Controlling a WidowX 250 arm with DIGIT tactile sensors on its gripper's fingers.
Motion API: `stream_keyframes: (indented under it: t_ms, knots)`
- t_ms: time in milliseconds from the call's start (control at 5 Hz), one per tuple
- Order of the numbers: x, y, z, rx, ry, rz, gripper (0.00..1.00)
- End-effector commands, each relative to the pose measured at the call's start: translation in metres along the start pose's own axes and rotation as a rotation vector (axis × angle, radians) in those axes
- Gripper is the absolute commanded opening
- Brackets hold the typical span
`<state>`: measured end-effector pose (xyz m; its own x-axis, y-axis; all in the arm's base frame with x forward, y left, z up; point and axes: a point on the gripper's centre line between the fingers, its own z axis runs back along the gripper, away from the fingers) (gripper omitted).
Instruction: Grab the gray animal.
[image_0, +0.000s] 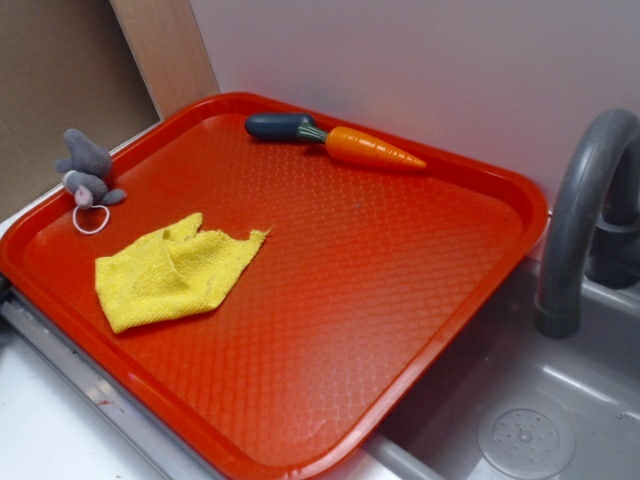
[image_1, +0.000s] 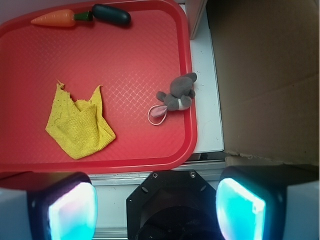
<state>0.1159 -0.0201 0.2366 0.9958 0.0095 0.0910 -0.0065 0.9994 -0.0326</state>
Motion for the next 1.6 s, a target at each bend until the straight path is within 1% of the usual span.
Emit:
stream_keyframes:
  t_ms: [0,200,400,800,1000,1200,1400]
  knots:
    - [0.0,0.0,0.0,0.0,0.0,0.0,1.0]
    - [-0.001,0.001,-0.01,-0.011,-0.117,0.246,1.0]
    - [0.003,0.002,-0.029,0.061,-0.1,0.489,1.0]
    - [0.012,-0.01,-0.071,0.083,-0.173,0.988,1.0]
    - [0.029,-0.009,-0.098,0.078,-0.159,1.243,1.0]
    - [0.043,0.006,-0.112,0.029,-0.204,1.389,1.0]
    - [0.053,0.028,-0.126,0.072,-0.275,1.367,1.0]
